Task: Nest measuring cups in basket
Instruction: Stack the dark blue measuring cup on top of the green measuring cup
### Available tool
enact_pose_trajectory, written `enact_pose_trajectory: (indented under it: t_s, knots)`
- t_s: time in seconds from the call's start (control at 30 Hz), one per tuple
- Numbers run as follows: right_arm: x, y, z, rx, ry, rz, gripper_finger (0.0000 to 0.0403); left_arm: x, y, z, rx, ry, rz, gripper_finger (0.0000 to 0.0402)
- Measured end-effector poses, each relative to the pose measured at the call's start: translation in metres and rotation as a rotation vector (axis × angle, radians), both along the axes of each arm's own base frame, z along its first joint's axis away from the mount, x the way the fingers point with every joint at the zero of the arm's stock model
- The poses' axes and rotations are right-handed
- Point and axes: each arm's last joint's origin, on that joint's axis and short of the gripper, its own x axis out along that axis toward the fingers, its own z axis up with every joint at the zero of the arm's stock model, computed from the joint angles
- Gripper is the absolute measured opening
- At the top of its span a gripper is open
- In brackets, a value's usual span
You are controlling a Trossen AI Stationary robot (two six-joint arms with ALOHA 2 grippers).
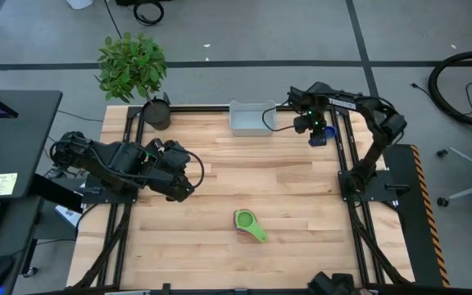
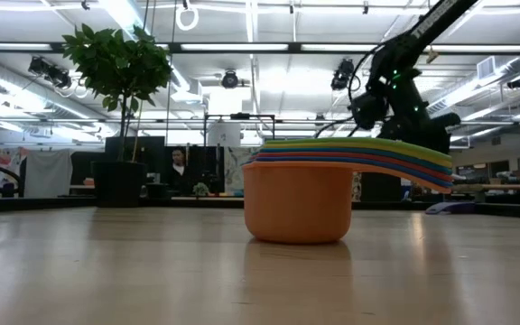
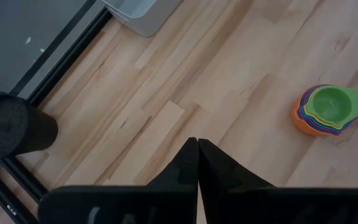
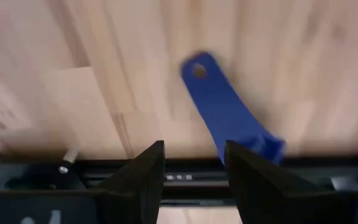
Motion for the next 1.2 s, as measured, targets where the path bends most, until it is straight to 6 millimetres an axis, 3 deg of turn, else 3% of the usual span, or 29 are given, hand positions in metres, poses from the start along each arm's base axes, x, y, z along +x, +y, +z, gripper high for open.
enact_pose_trajectory:
  t_s: [0.37,1.0,1.2]
  knots:
    - [0.006,-0.02,-0.042,0.028,0.099,0.061,0.017,0.003,0.009,0.0,-0.029,0.009,0.033,0.0004]
    - [-0.007,-0.034,-0.047,0.08,0.02,-0.017,0.017,0.004,0.014,0.0,-0.029,0.011,0.05,0.0004]
    - [-0.015,-0.027,-0.059,0.103,0.05,0.025,0.017,0.004,0.014,0.0,-0.029,0.012,0.049,0.0004]
